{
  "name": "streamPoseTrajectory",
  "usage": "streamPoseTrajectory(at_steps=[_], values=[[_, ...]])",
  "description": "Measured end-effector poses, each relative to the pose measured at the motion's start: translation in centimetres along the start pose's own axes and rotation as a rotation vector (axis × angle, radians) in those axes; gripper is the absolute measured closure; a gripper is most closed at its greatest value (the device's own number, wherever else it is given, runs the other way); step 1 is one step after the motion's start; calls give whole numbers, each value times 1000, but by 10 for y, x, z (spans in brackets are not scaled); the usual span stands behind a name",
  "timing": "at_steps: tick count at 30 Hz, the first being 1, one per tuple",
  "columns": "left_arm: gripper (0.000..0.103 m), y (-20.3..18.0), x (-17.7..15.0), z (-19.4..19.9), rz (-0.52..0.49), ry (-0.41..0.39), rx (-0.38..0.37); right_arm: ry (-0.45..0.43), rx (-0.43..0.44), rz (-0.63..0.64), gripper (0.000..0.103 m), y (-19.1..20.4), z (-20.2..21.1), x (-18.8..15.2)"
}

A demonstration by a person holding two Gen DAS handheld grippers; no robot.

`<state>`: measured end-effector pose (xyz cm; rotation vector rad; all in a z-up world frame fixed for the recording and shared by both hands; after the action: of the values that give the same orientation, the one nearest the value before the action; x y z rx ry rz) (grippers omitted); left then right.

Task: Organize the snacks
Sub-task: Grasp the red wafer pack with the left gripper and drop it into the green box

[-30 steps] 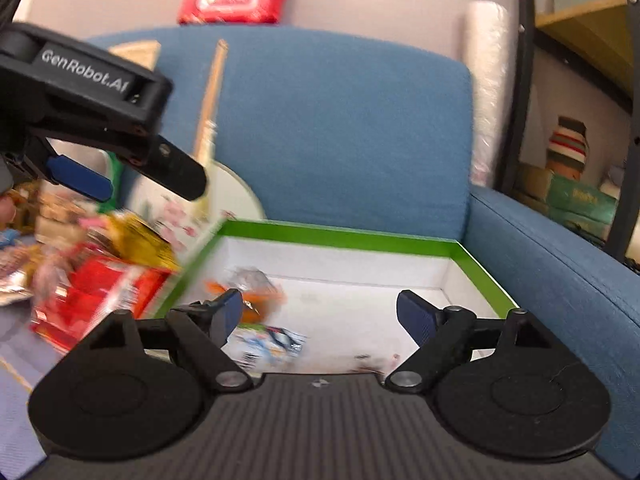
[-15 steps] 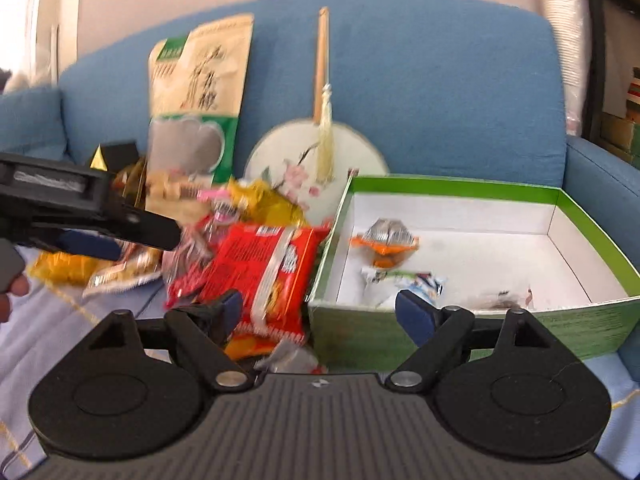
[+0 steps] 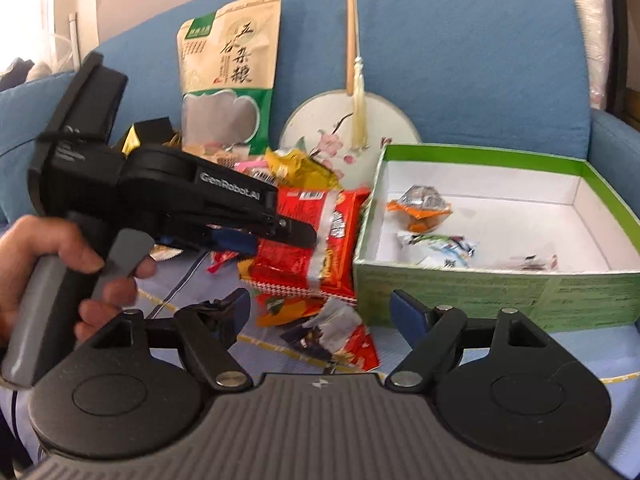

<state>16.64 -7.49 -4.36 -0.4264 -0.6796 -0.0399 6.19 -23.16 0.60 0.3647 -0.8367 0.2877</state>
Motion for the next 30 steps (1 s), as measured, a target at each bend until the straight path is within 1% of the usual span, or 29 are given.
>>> streamPoseTrajectory(at_steps=[1, 2, 4, 5, 8, 10, 11, 12, 13, 15, 17, 19, 20, 22, 23, 25, 26, 27, 28, 29, 30], values=[[77, 4, -2, 4, -3, 14, -6, 5, 6, 2, 0, 1, -1, -2], [84, 7, -6, 6, -3, 26, -11, 10, 13, 2, 0, 2, -2, -3], [90, 14, -16, 15, -19, 37, -20, 31, 32, 1, 0, 4, -7, -6], [98, 17, -21, 20, -31, 44, -18, 37, 41, 6, 0, 6, -10, -7], [98, 26, -31, 37, -21, 52, -37, 35, 68, 32, 0, 13, -17, -7], [78, 31, -33, 49, -7, 29, -27, 12, 84, 57, 0, 17, -21, -6], [45, 33, -32, 53, -2, 11, -21, 1, 90, 70, 0, 19, -25, -5], [18, 33, -31, 55, 2, -5, -18, -3, 92, 81, 0, 20, -29, -5], [11, 34, -30, 56, 5, -16, -11, 0, 91, 90, 0, 21, -33, -5], [7, 35, -27, 54, 16, -24, -4, -24, 95, 128, 0, 22, -38, -7], [6, 36, -24, 48, 42, -12, -13, -31, 71, 171, 0, 23, -47, -8], [6, 35, -21, 43, 62, -7, -11, -41, 81, 191, 0, 21, -56, -6], [6, 34, -20, 41, 64, -8, -9, -39, 86, 186, 0, 19, -60, -6], [6, 32, -18, 39, 56, -12, -7, 2, 77, 157, 0, 14, -69, -6], [6, 31, -18, 38, 50, -12, -5, 7, 91, 139, 0, 11, -69, -6], [11, 31, -18, 35, 37, -2, 3, -4, 147, 104, 0, 9, -62, -6], [20, 31, -19, 36, 33, 4, 9, -12, 196, 82, 0, 10, -57, -5], [21, 33, -21, 37, 33, 5, 4, -4, 251, 62, 0, 13, -53, -4], [20, 37, -23, 39, 37, 6, 9, 11, 292, 54, 0, 17, -51, -4], [20, 41, -25, 42, 39, 3, 27, 20, 319, 55, 0, 20, -50, -5], [20, 46, -28, 43, 43, 3, 28, 18, 329, 59, 0, 23, -48, -6]])
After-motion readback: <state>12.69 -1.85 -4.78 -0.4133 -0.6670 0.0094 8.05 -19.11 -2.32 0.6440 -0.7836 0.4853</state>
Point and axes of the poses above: each gripper's, at about its wrist camera, not at the fingertips, and z roughly against the way its jaws point, y to its left, x to its top, the point moved 2 cm from there along -z, roughly the way its jaws point, and after that the axes turned 11 degrees about x, right-handed, at the moved point
